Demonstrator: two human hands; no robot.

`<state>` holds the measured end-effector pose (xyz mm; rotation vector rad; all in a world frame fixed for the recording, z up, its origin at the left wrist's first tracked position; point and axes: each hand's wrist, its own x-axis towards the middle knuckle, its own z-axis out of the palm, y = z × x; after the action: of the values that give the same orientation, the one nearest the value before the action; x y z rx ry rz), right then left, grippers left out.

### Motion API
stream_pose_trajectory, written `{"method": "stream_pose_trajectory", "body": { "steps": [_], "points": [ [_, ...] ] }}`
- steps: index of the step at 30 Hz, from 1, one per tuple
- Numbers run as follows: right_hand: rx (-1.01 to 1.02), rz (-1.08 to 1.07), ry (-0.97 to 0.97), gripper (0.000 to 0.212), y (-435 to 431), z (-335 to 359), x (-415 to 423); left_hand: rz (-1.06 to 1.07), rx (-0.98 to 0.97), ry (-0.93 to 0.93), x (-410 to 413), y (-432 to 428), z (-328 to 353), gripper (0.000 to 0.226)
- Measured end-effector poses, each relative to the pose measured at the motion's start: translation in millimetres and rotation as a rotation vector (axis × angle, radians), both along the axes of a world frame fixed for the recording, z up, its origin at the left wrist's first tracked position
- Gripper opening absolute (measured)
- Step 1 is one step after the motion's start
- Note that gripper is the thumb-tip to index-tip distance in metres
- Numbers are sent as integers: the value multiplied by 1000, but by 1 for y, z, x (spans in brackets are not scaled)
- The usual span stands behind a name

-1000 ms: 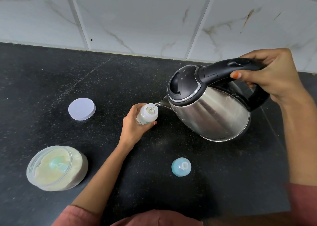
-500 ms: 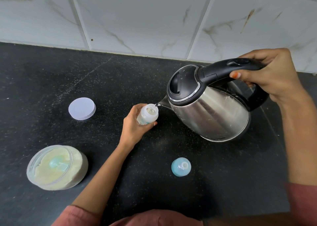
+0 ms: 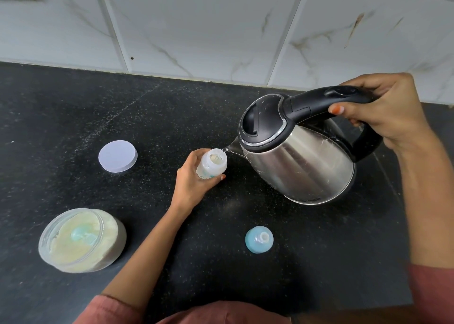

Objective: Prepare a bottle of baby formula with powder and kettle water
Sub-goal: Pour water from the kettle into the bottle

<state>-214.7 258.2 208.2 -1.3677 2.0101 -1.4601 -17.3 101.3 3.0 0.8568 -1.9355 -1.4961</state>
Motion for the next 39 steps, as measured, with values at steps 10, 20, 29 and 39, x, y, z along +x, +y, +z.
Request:
{"method": "stream_pose_trajectory", "body": {
  "steps": [10, 20, 29, 39],
  "points": [
    [-7, -45, -82, 28, 6, -14, -5, 12, 30, 10, -4, 1, 0, 58],
    [-137, -140, -183, 23, 24, -31, -16, 17, 55, 4, -6, 6, 2, 58],
    [-310, -250, -308, 32, 48, -52, -31, 33, 45, -30, -10, 14, 8, 60],
    [-459, -354, -363, 33, 64, -72, -59, 44, 40, -37, -21, 26, 14, 58]
  ]
}}
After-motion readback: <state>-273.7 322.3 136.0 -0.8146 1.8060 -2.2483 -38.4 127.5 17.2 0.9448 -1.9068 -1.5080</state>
